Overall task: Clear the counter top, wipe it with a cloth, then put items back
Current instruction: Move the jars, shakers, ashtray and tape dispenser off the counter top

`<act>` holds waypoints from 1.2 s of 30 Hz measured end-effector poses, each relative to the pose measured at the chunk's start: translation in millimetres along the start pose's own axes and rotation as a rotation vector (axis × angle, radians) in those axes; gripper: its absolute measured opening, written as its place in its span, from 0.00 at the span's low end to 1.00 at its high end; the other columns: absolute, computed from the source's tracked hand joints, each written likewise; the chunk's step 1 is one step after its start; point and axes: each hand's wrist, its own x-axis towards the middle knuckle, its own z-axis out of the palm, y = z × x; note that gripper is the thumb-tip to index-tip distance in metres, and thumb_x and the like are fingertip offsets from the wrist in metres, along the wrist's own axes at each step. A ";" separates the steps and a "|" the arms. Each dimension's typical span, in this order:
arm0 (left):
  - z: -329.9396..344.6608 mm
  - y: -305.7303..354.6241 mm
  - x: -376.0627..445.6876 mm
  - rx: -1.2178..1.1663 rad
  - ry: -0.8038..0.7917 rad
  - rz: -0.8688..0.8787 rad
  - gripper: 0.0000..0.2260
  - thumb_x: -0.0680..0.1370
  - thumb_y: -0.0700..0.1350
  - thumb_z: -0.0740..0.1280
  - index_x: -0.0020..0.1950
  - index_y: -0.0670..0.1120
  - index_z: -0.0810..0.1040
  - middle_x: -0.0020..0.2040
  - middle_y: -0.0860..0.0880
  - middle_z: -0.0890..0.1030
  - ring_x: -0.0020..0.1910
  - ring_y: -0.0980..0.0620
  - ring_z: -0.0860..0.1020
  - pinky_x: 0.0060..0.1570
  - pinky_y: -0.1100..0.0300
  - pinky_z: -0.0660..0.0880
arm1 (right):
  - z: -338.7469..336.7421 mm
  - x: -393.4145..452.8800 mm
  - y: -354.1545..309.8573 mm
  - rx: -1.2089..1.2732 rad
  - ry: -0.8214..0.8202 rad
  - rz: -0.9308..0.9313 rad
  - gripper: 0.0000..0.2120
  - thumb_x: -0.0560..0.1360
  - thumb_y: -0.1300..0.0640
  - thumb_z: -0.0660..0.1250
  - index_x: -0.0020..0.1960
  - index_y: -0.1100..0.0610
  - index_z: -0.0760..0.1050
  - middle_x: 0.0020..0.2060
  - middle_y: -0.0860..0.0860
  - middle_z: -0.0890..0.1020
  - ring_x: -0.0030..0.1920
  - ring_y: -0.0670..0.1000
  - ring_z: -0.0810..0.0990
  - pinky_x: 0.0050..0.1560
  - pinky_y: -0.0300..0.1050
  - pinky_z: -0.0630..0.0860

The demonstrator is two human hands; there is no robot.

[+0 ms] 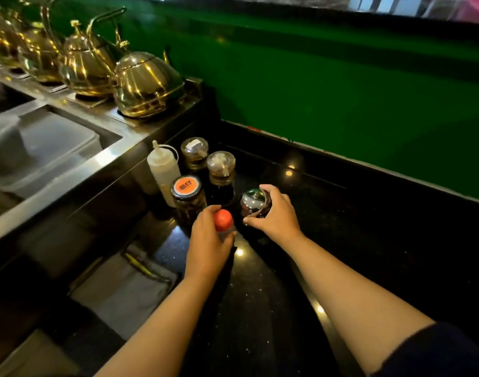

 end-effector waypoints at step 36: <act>-33.6 197.1 1.5 0.340 -0.108 0.936 0.27 0.74 0.47 0.67 0.72 0.46 0.65 0.67 0.43 0.69 0.66 0.43 0.68 0.63 0.50 0.69 | -205.9 -207.1 -26.0 -0.311 0.591 0.202 0.30 0.76 0.53 0.68 0.75 0.48 0.61 0.77 0.47 0.57 0.77 0.50 0.53 0.73 0.51 0.57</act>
